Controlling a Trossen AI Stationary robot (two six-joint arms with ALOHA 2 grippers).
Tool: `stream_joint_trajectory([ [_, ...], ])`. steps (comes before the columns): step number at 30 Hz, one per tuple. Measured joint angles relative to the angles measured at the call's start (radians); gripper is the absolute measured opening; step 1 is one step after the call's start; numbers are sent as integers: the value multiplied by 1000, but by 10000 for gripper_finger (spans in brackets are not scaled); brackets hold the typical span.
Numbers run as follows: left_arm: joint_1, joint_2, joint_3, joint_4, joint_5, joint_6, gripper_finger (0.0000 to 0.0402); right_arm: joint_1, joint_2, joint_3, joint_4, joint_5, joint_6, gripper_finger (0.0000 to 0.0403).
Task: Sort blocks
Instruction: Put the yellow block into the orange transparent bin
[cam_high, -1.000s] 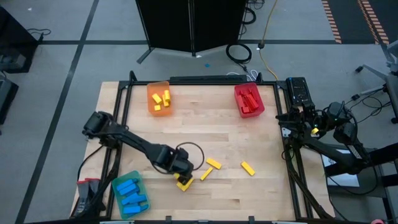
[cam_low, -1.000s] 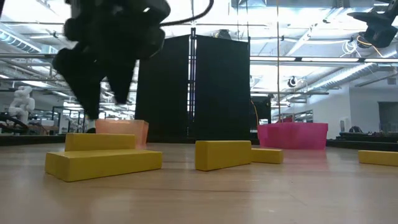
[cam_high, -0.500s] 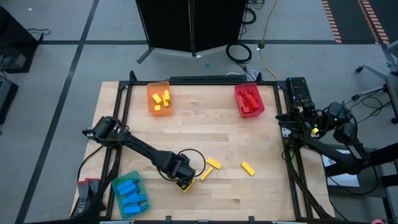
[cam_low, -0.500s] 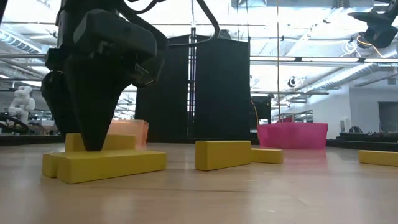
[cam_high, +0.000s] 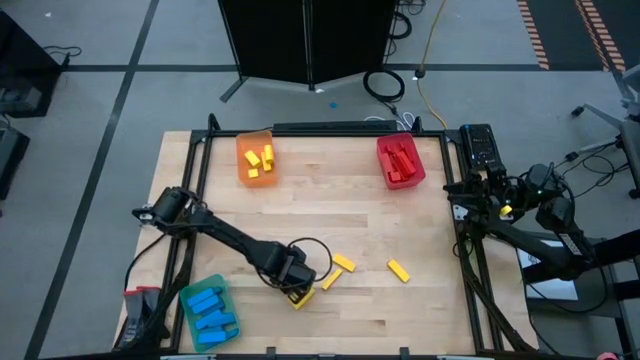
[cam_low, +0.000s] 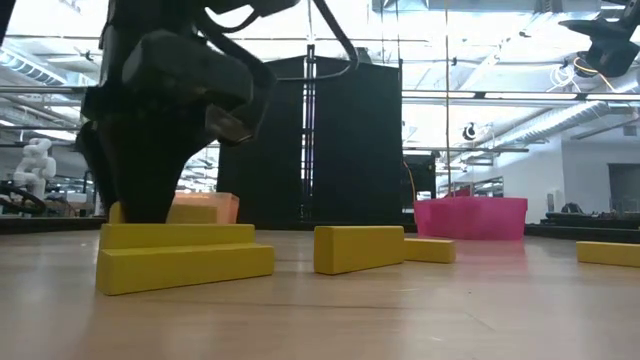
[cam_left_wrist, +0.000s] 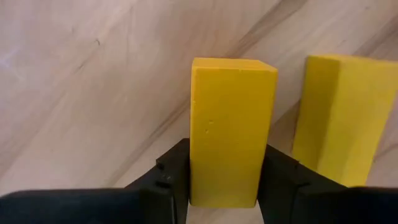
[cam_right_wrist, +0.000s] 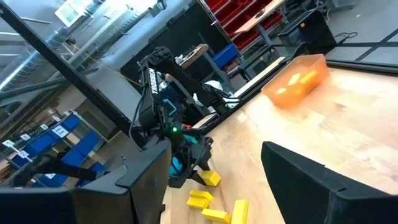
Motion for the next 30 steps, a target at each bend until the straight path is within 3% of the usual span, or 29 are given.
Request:
stream_joint_trajectory([
  [5,20,-22,35,-40,-25,2,134,0,0,0,-1,26,0,249],
  [11,104,-145,39,-226,-182,2,134,0,0,0,0,25,0,249],
  [17,320,-369,39,-430,-463,-32,134,0,0,0,-1,54,-17,249],
  [22,583,-522,39,-408,-664,-44,134,0,0,0,0,53,-26,249],
  [25,743,-553,39,-350,-677,49,134,0,0,0,0,53,-26,249],
  [30,941,-520,39,-236,-588,226,134,0,0,0,-1,53,-26,249],
])
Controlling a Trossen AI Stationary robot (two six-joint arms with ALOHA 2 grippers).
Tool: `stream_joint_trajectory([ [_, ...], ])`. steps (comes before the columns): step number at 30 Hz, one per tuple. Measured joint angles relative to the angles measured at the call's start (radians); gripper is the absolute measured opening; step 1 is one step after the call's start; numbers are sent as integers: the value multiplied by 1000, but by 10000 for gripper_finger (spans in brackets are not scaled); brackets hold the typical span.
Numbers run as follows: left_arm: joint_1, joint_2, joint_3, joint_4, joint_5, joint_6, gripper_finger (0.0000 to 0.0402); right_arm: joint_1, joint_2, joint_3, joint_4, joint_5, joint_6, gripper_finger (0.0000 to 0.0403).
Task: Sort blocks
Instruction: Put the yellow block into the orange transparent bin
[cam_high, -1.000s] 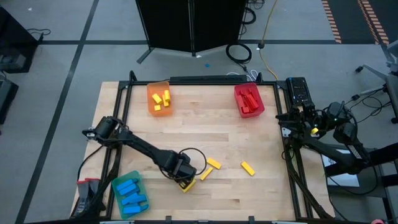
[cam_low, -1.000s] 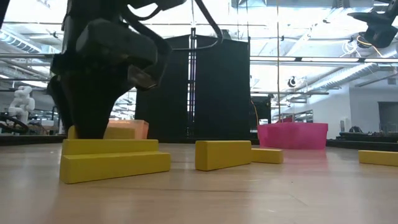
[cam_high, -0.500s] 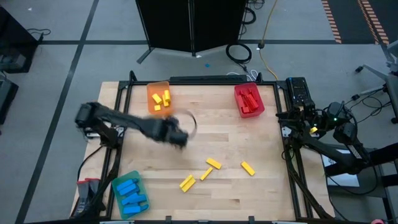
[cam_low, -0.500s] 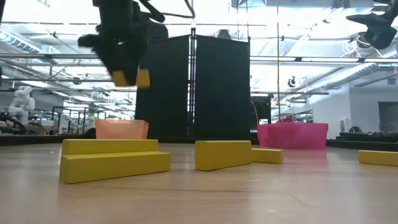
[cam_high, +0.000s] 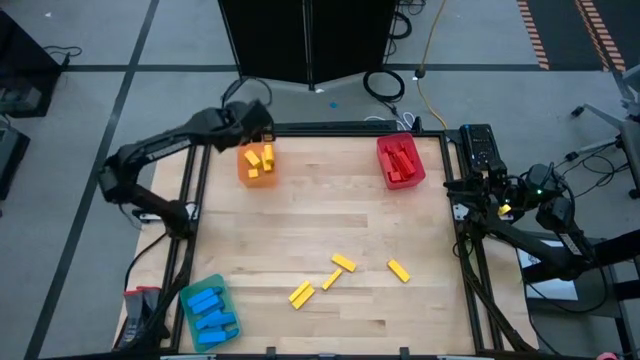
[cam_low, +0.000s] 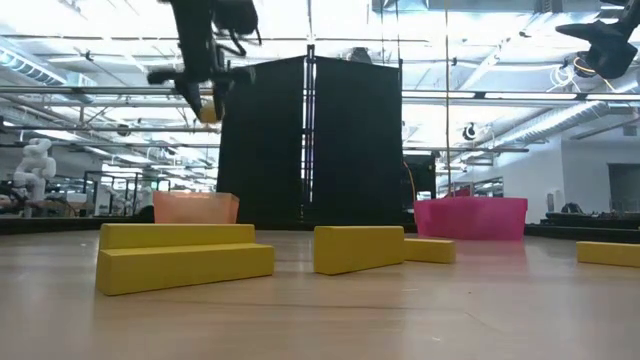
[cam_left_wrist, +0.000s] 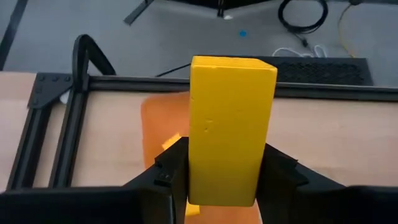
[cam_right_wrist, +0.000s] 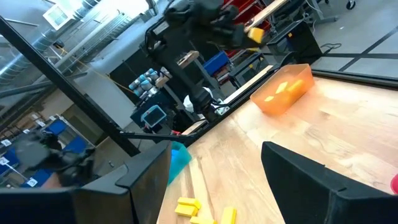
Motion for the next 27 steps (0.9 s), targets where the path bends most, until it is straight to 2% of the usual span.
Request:
stream_joint_trajectory([
  [6,148,126,0,73,114,91,134,0,0,0,0,0,0,249],
  [12,217,255,0,88,192,121,134,0,0,0,-6,-1,0,249],
  [21,224,394,0,110,271,142,134,0,0,0,-80,-1,0,249],
  [27,217,453,0,121,281,140,134,0,0,0,-82,-1,0,249],
])
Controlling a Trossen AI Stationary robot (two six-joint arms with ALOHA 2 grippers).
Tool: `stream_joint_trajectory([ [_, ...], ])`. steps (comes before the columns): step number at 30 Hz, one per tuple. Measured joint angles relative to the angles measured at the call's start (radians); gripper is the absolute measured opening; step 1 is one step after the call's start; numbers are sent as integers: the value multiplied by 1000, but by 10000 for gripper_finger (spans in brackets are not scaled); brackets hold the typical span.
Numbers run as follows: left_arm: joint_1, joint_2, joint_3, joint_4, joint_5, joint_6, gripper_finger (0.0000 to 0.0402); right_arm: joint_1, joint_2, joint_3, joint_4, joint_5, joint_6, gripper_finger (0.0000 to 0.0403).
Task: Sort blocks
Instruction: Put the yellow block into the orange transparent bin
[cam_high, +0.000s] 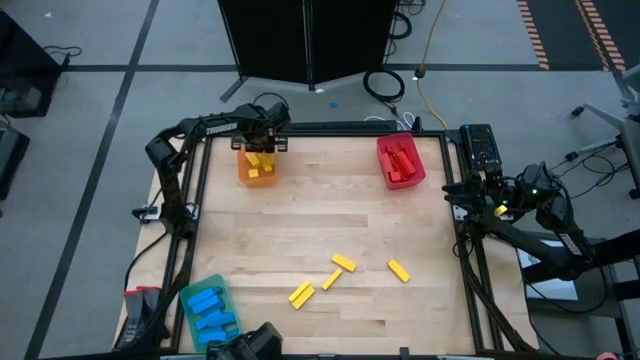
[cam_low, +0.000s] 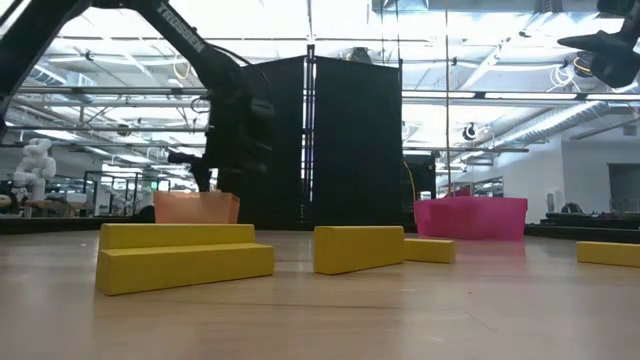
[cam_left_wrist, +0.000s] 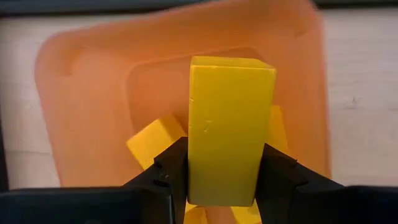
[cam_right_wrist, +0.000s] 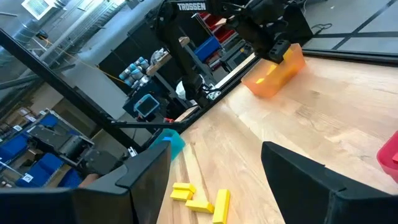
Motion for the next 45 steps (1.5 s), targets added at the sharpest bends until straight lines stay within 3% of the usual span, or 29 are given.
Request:
stream_joint_trajectory([
  [11,1,22,0,-8,-16,0,135,0,0,0,0,-2,-6,249],
  [17,1,22,0,-9,-18,0,242,0,0,0,0,-3,-17,249],
  [20,1,22,0,-17,4,2,274,0,0,0,0,-3,-19,249],
  [25,-9,-29,10,-60,76,83,278,0,0,0,0,-3,-23,249],
  [31,-66,-178,85,-202,11,167,275,0,0,0,1,1,-49,249],
  [36,-213,-336,98,-206,100,183,275,0,0,0,1,21,-49,249],
  [41,-464,-420,98,-193,145,98,275,0,0,0,2,21,-49,249],
  [45,-683,-416,97,-170,147,-22,275,0,0,0,2,22,-49,249],
])
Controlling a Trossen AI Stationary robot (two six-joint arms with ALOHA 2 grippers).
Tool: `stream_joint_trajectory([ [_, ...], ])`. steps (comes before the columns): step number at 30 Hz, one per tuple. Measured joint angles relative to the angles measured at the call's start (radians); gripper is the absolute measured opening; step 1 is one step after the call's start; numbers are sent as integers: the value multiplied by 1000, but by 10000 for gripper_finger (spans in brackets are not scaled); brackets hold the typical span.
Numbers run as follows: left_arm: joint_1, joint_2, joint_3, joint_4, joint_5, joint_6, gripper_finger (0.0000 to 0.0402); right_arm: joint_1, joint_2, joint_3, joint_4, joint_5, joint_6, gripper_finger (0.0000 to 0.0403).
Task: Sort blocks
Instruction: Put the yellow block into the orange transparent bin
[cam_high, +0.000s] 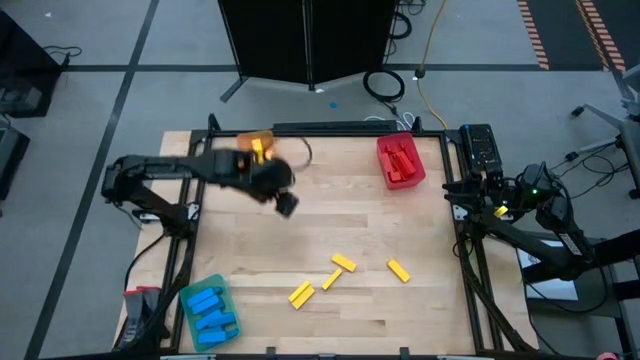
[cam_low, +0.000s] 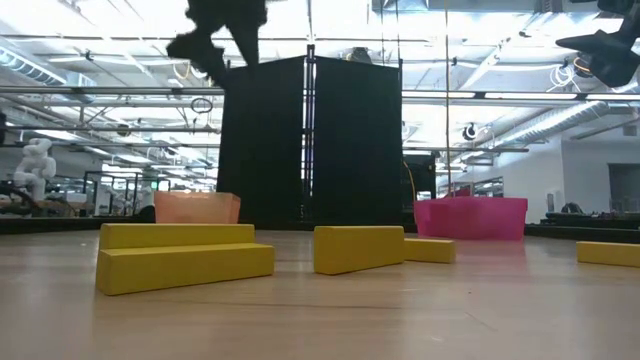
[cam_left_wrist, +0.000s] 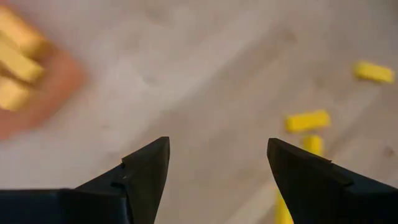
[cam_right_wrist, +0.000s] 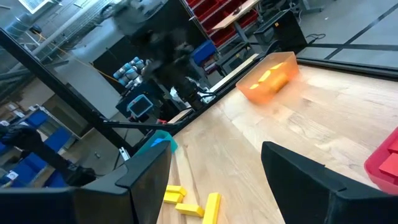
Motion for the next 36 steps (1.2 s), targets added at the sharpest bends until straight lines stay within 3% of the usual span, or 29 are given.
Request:
stream_joint_trajectory([
  [5,-193,56,0,60,-24,-129,276,0,0,0,0,2,-3,249],
  [12,-349,179,0,127,-31,-248,276,0,0,0,0,1,4,249],
  [22,-446,378,0,189,83,-301,276,0,0,0,-2,0,31,249],
  [36,-535,479,-1,268,131,-381,276,0,0,0,-5,-2,31,249],
])
